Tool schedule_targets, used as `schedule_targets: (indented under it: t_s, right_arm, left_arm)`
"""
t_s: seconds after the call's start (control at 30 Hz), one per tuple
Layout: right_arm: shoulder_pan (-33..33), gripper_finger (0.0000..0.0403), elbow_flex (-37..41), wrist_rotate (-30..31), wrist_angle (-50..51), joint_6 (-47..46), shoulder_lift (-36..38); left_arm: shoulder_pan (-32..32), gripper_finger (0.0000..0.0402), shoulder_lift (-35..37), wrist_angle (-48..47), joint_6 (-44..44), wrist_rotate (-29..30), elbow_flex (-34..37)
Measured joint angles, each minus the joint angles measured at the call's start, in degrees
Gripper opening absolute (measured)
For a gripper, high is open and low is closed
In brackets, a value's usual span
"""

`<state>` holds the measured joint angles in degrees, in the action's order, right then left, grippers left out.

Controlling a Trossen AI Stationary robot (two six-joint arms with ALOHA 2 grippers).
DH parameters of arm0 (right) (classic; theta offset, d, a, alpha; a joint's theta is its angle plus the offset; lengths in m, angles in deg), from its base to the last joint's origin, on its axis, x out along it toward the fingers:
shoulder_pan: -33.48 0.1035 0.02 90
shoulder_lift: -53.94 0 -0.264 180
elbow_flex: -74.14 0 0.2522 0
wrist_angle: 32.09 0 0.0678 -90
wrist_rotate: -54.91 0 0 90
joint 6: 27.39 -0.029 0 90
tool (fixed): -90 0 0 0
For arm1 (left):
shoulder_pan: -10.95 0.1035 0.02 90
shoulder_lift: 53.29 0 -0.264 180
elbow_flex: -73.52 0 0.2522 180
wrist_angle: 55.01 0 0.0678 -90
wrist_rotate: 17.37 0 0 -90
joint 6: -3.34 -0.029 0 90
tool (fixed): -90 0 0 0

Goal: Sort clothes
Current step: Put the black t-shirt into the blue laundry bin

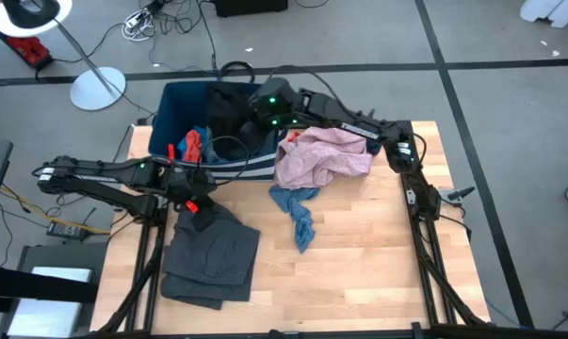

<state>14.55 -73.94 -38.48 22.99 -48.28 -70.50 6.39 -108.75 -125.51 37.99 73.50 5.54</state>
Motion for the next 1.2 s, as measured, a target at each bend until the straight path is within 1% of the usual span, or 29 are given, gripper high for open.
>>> schedule_targets:
  t_s: [0.1,0.33,0.53,0.7,0.77,0.9,1.07,1.2]
  right_arm:
    - [-0.9,0.0057,0.0,-2.4,0.8,0.2,-2.4]
    - [-2.0,0.0057,-0.5,-1.2,10.9,0.1,-5.1]
    - [-2.2,0.0057,0.0,3.7,16.6,-0.4,-2.9]
    - [-3.5,0.0061,0.2,3.2,17.9,-0.4,-0.2]
    - [-3.8,0.008,0.2,2.0,17.3,-0.4,0.4]
    - [-3.8,0.0141,0.1,-0.7,16.4,-0.2,0.4]
    - [-3.2,0.0214,-0.3,-1.0,15.9,0.1,0.4]
    - [-3.2,0.0256,-0.5,-1.5,17.0,0.2,1.1]
  left_arm:
    - [0.0,0.0163,0.0,0.0,0.3,0.0,0.0]
    - [0.0,0.0163,0.0,0.0,1.6,0.0,0.0]
    - [0.0,0.0163,0.0,0.0,1.8,0.0,0.0]
    - [0.0,0.0163,0.0,0.0,1.8,0.9,0.0]
    - [0.0,0.0163,0.0,0.0,1.8,1.0,0.0]
    - [0.0,0.0163,0.0,0.0,1.8,1.0,0.0]
    - [0.0,0.0163,0.0,0.0,2.0,1.1,0.0]
    - [0.0,0.0163,0.0,0.0,2.1,1.1,0.0]
